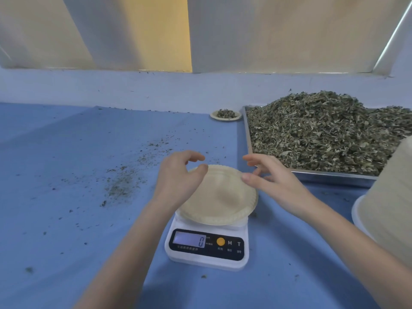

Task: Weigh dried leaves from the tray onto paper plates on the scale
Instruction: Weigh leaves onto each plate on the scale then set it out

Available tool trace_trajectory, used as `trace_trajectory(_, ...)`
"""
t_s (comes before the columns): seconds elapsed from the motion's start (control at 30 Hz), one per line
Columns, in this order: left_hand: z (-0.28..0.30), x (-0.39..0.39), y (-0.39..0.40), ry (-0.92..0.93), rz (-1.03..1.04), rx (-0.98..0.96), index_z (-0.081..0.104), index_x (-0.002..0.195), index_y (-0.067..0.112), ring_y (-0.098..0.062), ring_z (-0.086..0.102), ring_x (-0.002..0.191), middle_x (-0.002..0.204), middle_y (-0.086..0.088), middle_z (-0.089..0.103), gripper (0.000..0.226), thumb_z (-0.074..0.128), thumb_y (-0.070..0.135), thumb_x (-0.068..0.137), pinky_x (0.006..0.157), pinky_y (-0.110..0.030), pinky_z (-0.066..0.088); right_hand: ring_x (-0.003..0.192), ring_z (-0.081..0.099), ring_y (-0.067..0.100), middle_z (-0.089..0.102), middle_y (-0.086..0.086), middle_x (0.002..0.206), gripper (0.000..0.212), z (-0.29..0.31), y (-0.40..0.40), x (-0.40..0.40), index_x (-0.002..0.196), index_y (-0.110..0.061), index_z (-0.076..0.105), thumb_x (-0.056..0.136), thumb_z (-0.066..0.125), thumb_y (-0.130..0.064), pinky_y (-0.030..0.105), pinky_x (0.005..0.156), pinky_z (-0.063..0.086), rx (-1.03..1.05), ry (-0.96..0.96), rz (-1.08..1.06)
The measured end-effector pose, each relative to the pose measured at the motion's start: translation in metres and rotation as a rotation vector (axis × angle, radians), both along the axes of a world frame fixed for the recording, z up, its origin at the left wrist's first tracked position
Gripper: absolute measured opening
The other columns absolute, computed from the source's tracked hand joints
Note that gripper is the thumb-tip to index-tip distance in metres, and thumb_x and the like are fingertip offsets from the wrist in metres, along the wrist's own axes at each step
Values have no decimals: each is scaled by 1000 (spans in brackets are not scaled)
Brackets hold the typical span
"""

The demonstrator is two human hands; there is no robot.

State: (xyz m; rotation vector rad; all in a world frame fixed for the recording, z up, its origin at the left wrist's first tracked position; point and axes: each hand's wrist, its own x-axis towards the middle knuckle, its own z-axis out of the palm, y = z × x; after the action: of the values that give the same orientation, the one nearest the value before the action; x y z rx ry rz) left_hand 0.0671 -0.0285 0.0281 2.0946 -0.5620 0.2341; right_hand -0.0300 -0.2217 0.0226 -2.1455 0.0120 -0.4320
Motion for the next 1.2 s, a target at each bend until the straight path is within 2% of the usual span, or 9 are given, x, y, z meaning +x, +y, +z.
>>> trace_trajectory(0.17, 2, -13, -1, 14, -15, -34, 65, 95, 34, -2, 51, 98, 102, 19, 62, 13, 62, 26, 85, 79, -20, 36, 120, 38, -5, 35, -19, 132, 76, -7, -1, -13, 128, -45, 41, 61, 62, -73, 21, 99, 31, -86, 82, 45)
trace_trajectory(0.33, 13, -25, -26, -75, -91, 21, 68, 100, 30, 0, 46, 91, 96, 18, 59, 19, 64, 24, 83, 80, -17, 33, 120, 41, 0, 37, -13, 134, 85, 3, -7, -13, 136, -33, 42, 62, 61, -70, 5, 86, 34, -17, 29, -55)
trace_trajectory(0.53, 37, -13, -112, -134, -289, 213, 64, 116, 19, -18, 55, 105, 112, -2, 65, 32, 60, 14, 85, 81, -15, 32, 123, 45, 16, 40, 1, 136, 63, 21, -49, 16, 139, -24, 42, 83, 65, -44, 30, 99, 39, -10, 28, -327)
trace_trajectory(0.63, 37, 7, -157, -80, -348, 353, 53, 130, 16, -24, 52, 117, 127, -9, 58, 46, 58, 13, 84, 93, -26, 38, 126, 43, 29, 37, 11, 139, 66, 25, -76, 32, 140, -19, 38, 84, 64, -42, 34, 101, 37, -179, 173, -571)
trace_trajectory(0.73, 34, 32, -196, -34, -367, 497, 43, 137, 12, -31, 53, 112, 125, -16, 55, 56, 58, 12, 83, 81, -28, 41, 123, 43, 38, 35, 14, 136, 69, 23, -101, 47, 137, -17, 37, 80, 64, -45, 41, 101, 40, -340, 390, -728)
trace_trajectory(0.9, 11, 62, -233, 168, -409, 702, 25, 146, 10, -32, 51, 118, 132, -18, 50, 83, 69, 14, 75, 90, -30, 46, 121, 49, 33, 41, 14, 134, 74, 12, -128, 69, 135, -14, 42, 75, 68, -49, 35, 99, 43, -434, 769, -577)
trace_trajectory(1.03, 9, 71, -241, 259, -516, 776, 18, 150, 15, -30, 57, 110, 135, -15, 49, 90, 66, 4, 75, 82, -32, 51, 97, 62, 21, 65, 5, 106, 43, 11, -130, 78, 109, -14, 60, 72, 76, -31, 23, 73, 46, -325, 668, -320)
trace_trajectory(1.13, 25, 78, -233, 293, -582, 753, 28, 147, 17, -27, 57, 111, 134, -10, 51, 87, 73, 6, 74, 87, -35, 53, 96, 61, 20, 64, 0, 109, 61, 18, -137, 74, 116, -24, 58, 60, 82, -37, 29, 83, 52, -384, 614, -365)
trace_trajectory(1.2, 35, 82, -229, 146, -575, 863, 23, 150, 19, -25, 55, 117, 139, -8, 48, 96, 78, 12, 72, 89, -30, 49, 99, 61, 22, 62, 0, 114, 82, 20, -141, 76, 127, -30, 49, 54, 82, -44, 35, 85, 54, -476, 635, -421)
